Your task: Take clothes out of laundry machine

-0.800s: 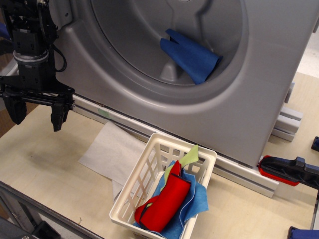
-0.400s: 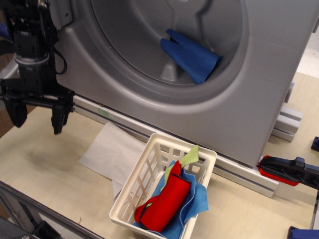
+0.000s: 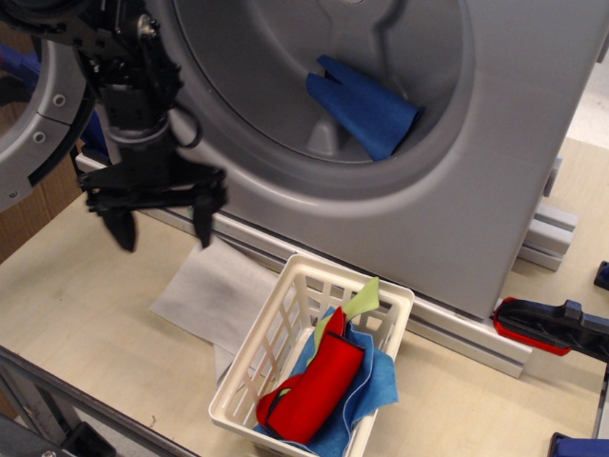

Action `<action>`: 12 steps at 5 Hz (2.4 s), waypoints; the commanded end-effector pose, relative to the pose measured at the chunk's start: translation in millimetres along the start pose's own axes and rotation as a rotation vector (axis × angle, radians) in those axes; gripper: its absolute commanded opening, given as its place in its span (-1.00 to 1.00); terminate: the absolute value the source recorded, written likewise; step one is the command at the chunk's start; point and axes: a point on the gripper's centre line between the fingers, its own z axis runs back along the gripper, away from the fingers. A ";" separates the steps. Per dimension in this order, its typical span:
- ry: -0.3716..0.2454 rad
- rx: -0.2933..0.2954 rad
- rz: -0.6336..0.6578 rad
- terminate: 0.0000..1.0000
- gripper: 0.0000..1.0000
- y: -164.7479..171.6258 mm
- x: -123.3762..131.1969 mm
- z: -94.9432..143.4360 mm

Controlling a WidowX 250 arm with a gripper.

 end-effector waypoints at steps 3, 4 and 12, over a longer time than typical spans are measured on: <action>-0.231 -0.376 0.029 -1.00 1.00 -96.0 32.3 67.3; -0.227 -0.443 0.088 -1.00 1.00 -108.1 38.5 72.7; -0.116 -0.521 0.095 -1.00 -1.00 -162.0 59.1 40.5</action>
